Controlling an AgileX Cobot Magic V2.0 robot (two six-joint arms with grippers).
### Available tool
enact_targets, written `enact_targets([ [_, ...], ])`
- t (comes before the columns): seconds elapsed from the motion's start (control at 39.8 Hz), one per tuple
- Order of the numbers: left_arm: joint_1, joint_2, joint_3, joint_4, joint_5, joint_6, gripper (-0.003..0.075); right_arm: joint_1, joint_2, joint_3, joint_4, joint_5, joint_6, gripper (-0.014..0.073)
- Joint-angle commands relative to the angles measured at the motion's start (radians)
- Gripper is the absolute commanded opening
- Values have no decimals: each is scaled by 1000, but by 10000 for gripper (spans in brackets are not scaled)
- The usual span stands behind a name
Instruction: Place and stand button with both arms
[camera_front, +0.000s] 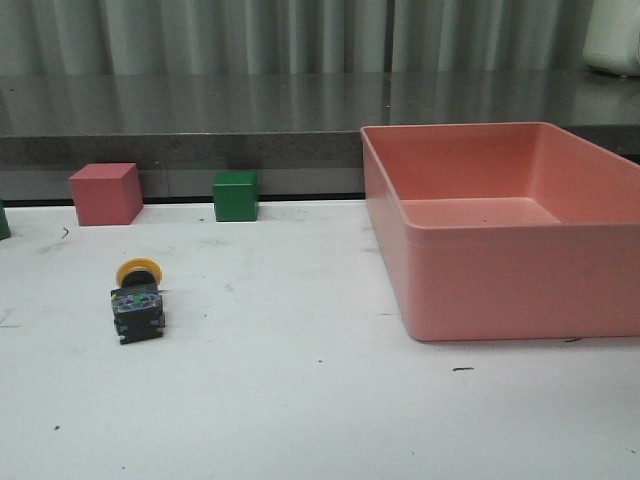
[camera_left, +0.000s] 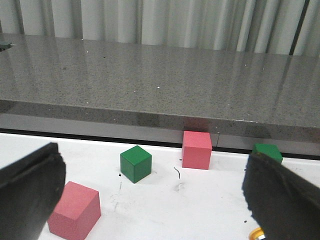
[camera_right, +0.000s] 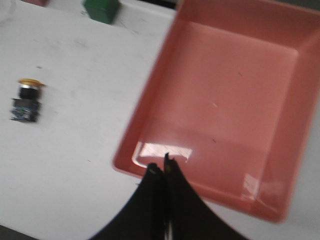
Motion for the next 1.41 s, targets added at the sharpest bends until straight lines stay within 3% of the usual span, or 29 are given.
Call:
enact_targets([
  [0.0,1,14,-37,-8,-78,-5,689,-93,-123,110,-9,65,-45,-68],
  [0.18,1,14,-37,-8,-78,-5,689,-183,-286,349,-16,-34,-69,-68],
  [0.53,1,14,-37,-8,-78,-5,689,-184,-751,838,-34,-476,-69,-68],
  [0.96,1,14,-37,-8,-78,-5,689,-184,-1203,1265,-64,-740,-69,-68],
  [1.08,1,14,-37,-8,-78,-5,689,-184,-1311,1305,-64,-838,-69,-68],
  [1.23,1,14,-37,-8,-82,-5,689,-184,-1348,1306,-64,-825,-69,-68],
  [1.38,1,18,-37,-110,-89,-5,689,-184,-1348,1306,-63,-828,-69,-68],
])
